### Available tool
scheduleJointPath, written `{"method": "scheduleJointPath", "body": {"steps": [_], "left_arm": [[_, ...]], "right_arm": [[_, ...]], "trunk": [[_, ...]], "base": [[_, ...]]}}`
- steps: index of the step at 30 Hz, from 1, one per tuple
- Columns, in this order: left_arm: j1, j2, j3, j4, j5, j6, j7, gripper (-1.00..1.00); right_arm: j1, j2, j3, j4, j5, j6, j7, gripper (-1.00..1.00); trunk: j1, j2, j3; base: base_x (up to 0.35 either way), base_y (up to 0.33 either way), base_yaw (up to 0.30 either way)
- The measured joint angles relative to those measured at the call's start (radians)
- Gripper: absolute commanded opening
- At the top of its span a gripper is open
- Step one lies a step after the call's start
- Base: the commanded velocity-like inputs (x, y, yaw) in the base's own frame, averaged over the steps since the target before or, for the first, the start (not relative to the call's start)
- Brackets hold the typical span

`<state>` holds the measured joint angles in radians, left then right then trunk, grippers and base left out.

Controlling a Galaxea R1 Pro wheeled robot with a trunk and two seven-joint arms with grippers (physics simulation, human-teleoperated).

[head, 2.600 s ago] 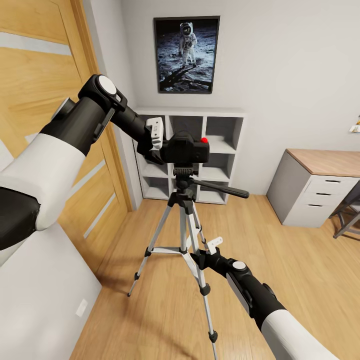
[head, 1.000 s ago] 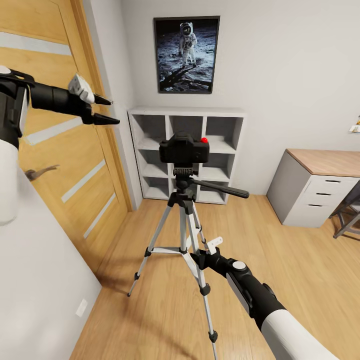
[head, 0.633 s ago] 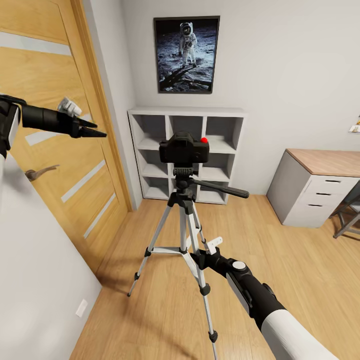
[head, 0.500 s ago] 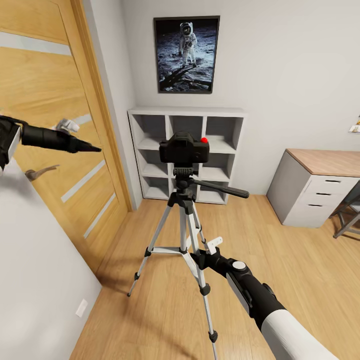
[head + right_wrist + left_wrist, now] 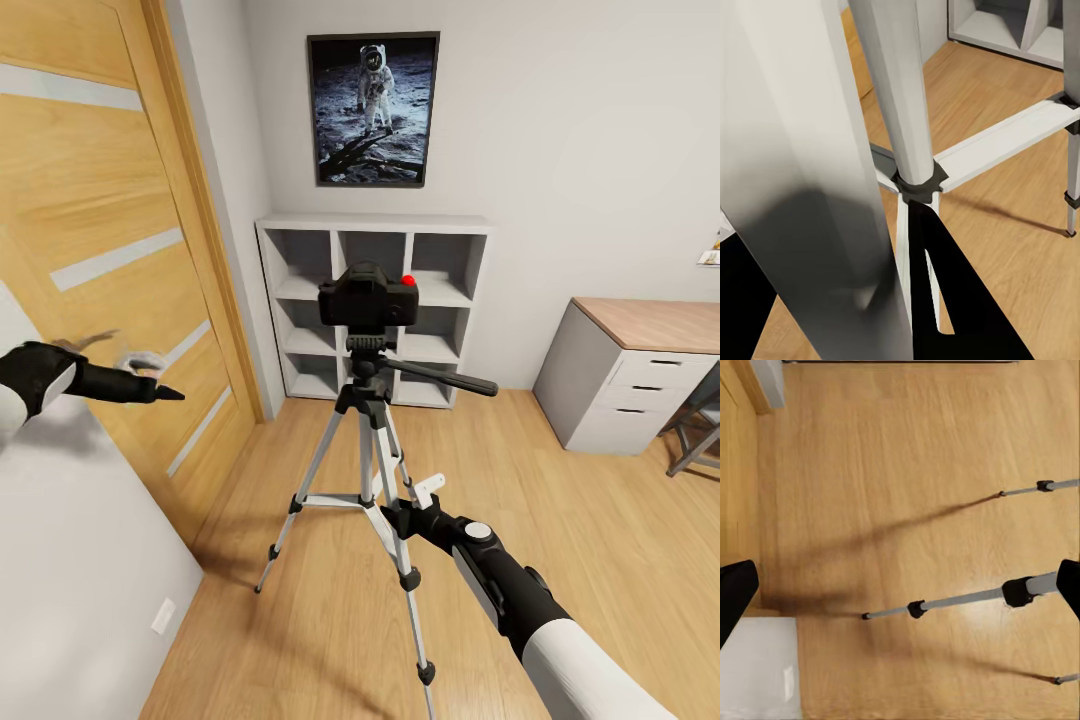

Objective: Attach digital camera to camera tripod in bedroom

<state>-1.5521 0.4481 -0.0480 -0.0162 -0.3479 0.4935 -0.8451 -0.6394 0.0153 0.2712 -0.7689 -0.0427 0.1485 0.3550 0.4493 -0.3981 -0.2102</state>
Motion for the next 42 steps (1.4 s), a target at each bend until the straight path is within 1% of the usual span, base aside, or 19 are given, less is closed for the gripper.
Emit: {"method": "scheduleJointPath", "body": {"steps": [1,3,4,11,12,15,18,20,21,24,27,30,31,34,37,38,42], "left_arm": [[0.040,-0.006,-0.002,0.005,-0.001,0.001,0.021,1.00],[0.083,-0.013,0.001,0.008,0.001,0.003,0.037,1.00],[0.121,-0.021,-0.001,0.010,0.000,0.004,0.054,1.00],[0.269,-0.047,0.001,0.013,0.003,0.010,0.142,1.00],[0.312,-0.053,0.000,0.014,0.003,0.011,0.173,1.00],[0.381,-0.061,0.002,0.014,0.011,0.010,0.219,1.00],[0.442,-0.066,0.003,0.015,0.035,0.010,0.253,1.00],[0.480,-0.069,0.004,0.015,0.064,0.009,0.267,1.00],[0.517,-0.074,0.003,0.015,0.102,0.009,0.276,1.00],[0.580,-0.085,0.004,0.015,0.175,0.008,0.287,1.00],[0.642,-0.100,0.004,0.014,0.246,0.008,0.302,1.00],[0.698,-0.114,0.005,0.014,0.305,-0.001,0.336,1.00],[0.728,-0.121,0.003,0.015,0.341,-0.011,0.372,1.00],[0.766,-0.129,0.006,0.015,0.394,-0.035,0.440,1.00],[0.804,-0.139,0.006,0.015,0.438,-0.071,0.518,1.00],[0.829,-0.144,0.005,0.015,0.465,-0.101,0.568,1.00],[0.873,-0.152,0.007,0.015,0.513,-0.182,0.657,1.00]], "right_arm": [[0.000,0.000,0.000,0.000,0.001,0.000,0.000,-1.00],[0.000,0.000,0.000,0.000,0.000,0.000,0.000,-1.00],[0.000,0.000,0.000,0.000,0.000,0.001,0.000,-1.00],[0.000,0.000,0.000,0.000,-0.001,0.000,-0.001,-1.00],[0.000,0.000,0.000,0.000,-0.001,0.001,-0.001,-1.00],[0.000,0.000,-0.001,0.001,-0.001,0.000,-0.001,-1.00],[0.000,0.000,-0.001,0.001,-0.001,0.000,-0.001,-1.00],[0.000,0.000,-0.001,0.001,-0.001,0.000,-0.001,-1.00],[0.000,0.000,-0.001,0.001,-0.001,0.000,-0.001,-1.00],[0.000,0.000,-0.001,0.001,-0.001,0.000,-0.001,-1.00],[0.000,0.000,-0.001,0.001,-0.001,0.000,-0.001,-1.00],[0.000,0.000,-0.001,0.001,-0.001,0.000,-0.001,-1.00],[0.000,0.000,-0.001,0.001,-0.001,0.000,-0.001,-1.00],[0.000,0.000,-0.001,0.001,-0.001,0.000,-0.001,-1.00],[0.000,0.000,-0.001,0.001,-0.001,0.000,-0.001,-1.00],[0.000,0.000,-0.001,0.001,-0.001,0.000,-0.001,-1.00],[0.000,0.000,-0.001,0.001,0.000,0.000,-0.001,-1.00]], "trunk": [[0.000,0.000,0.000],[0.000,0.000,0.000],[0.000,0.000,0.000],[0.000,0.000,0.000],[0.000,0.000,0.000],[0.000,0.000,0.000],[0.000,0.000,0.000],[0.000,0.000,0.000],[0.000,0.000,0.000],[0.000,0.000,0.000],[0.000,0.000,0.000],[0.000,0.000,0.000],[0.000,0.000,0.000],[0.000,0.000,0.000],[0.000,0.000,0.000],[0.000,0.000,0.000],[0.000,0.000,0.000]], "base": [[0.000,0.000,0.000],[0.000,0.000,0.000],[0.000,0.000,0.000],[0.000,0.000,0.000],[0.000,0.000,0.000],[0.000,0.000,0.000],[0.000,0.000,0.000],[0.000,0.000,0.000],[0.000,0.000,0.000],[0.000,0.000,0.000],[0.000,0.000,0.000],[0.000,0.000,0.000],[0.000,0.000,0.000],[0.000,0.000,0.000],[0.000,0.000,0.000],[0.000,0.000,0.000],[0.000,0.000,0.000]]}}
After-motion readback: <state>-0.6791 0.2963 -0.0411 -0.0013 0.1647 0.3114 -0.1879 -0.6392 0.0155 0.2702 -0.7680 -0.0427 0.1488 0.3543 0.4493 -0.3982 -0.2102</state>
